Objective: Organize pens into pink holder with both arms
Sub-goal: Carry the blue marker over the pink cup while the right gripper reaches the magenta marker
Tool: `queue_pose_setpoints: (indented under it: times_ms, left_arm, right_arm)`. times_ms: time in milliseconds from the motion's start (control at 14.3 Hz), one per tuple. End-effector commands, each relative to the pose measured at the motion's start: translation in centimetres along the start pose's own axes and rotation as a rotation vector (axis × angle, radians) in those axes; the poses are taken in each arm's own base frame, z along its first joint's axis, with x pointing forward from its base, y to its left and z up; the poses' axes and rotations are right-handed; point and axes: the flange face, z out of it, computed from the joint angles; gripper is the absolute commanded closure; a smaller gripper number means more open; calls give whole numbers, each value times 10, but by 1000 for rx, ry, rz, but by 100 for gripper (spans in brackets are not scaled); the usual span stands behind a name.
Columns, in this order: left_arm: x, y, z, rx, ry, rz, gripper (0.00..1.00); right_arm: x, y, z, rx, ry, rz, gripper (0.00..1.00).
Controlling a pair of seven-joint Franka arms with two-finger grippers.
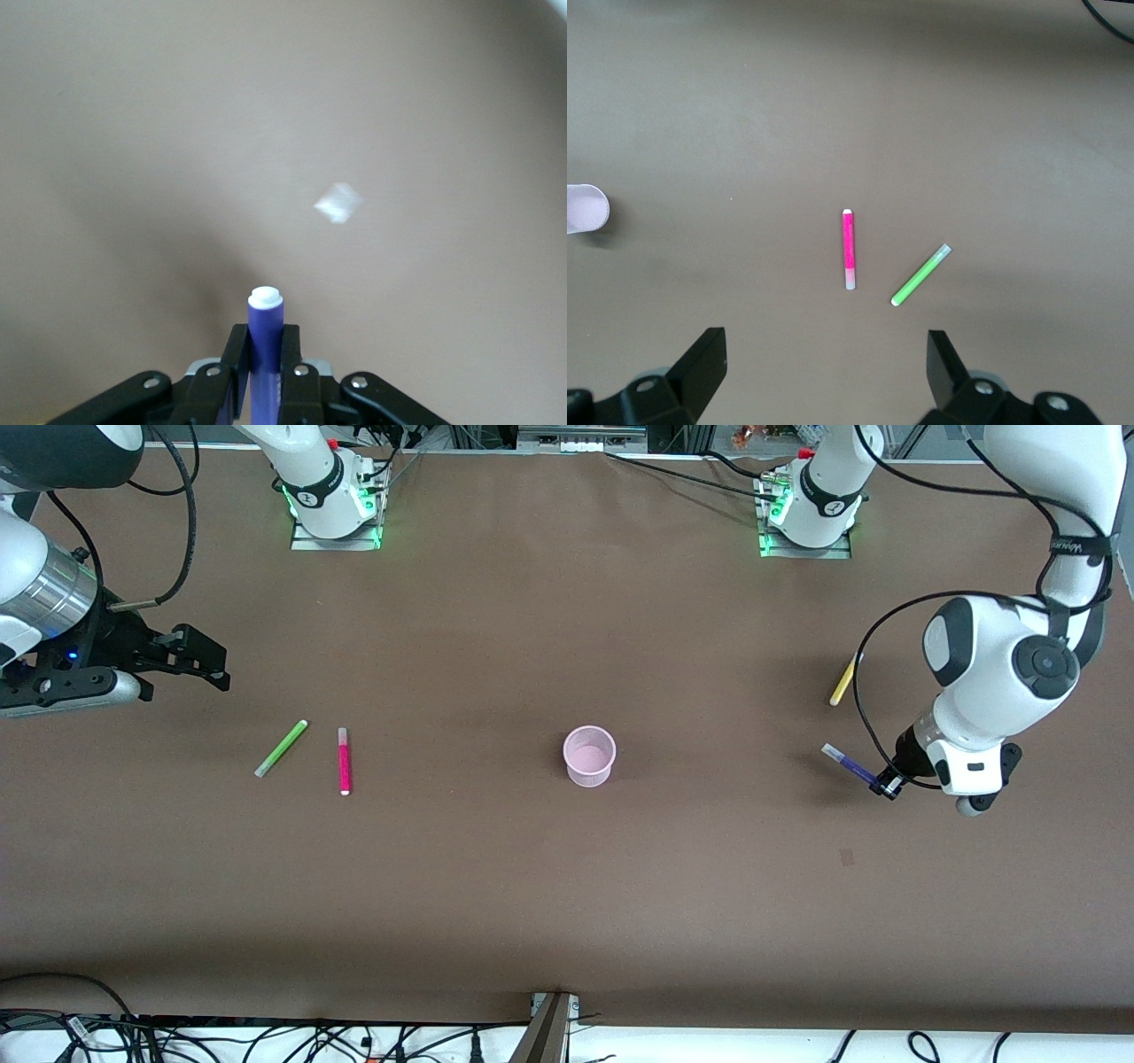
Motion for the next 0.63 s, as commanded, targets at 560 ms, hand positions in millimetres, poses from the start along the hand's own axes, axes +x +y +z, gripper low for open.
queue_pose_setpoints:
  times_ms: [560]
  left_arm:
    - [-173, 163, -60, -135, 99, -68, 100]
  right_arm:
    - [1, -1, -2, -10, 5, -11, 0]
